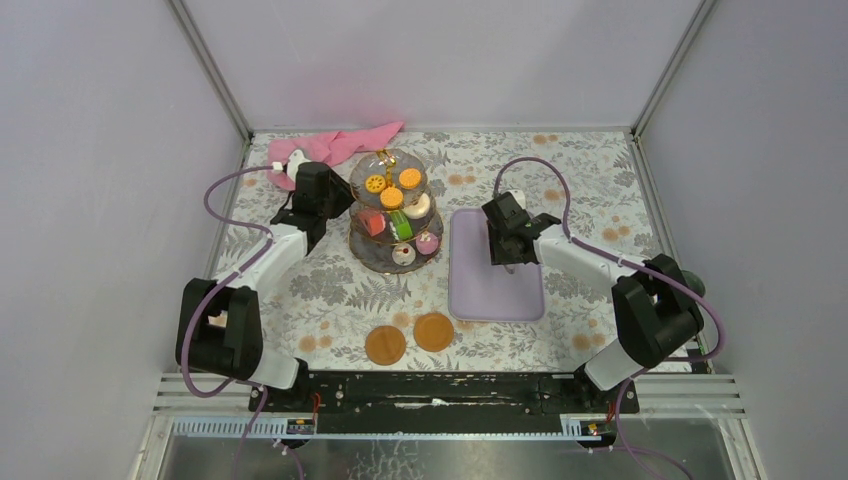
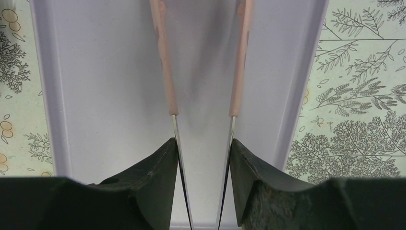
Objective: Serve the afternoon tea
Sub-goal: Adjust the desert table at the center of the board.
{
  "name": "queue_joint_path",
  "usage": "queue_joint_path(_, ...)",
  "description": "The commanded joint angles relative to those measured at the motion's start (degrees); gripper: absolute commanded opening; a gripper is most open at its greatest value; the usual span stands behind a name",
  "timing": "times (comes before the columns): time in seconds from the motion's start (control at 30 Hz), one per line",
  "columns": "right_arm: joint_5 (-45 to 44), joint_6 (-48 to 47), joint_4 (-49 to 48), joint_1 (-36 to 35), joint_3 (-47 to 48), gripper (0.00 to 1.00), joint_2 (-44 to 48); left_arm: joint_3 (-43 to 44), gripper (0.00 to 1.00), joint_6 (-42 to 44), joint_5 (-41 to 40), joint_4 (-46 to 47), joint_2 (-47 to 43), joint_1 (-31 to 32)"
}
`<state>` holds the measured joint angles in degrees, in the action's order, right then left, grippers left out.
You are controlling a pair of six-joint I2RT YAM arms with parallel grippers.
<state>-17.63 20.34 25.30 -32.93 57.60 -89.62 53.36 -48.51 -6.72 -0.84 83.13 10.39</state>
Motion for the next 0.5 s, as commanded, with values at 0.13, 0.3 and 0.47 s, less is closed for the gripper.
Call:
queue_joint_path(0.13,-0.6,-1.6,-1.7,0.2,3.5,0.47,-3.9,2.5,0.47,0.4,-1.1,0.2,-0.8,-0.2)
queue_joint_path(0.3,-0.7,-2.2,-1.5,0.2,5.3,0.46,-5.5,2.4,0.5,0.3,-2.2,-0.3,-2.1,-0.2)
queue_joint_path(0.47,-1.8,-2.7,-1.3,0.3,6.4,0.44,-8.0,1.4,0.51,-0.3,-3.1,-0.5,-4.0,-0.2)
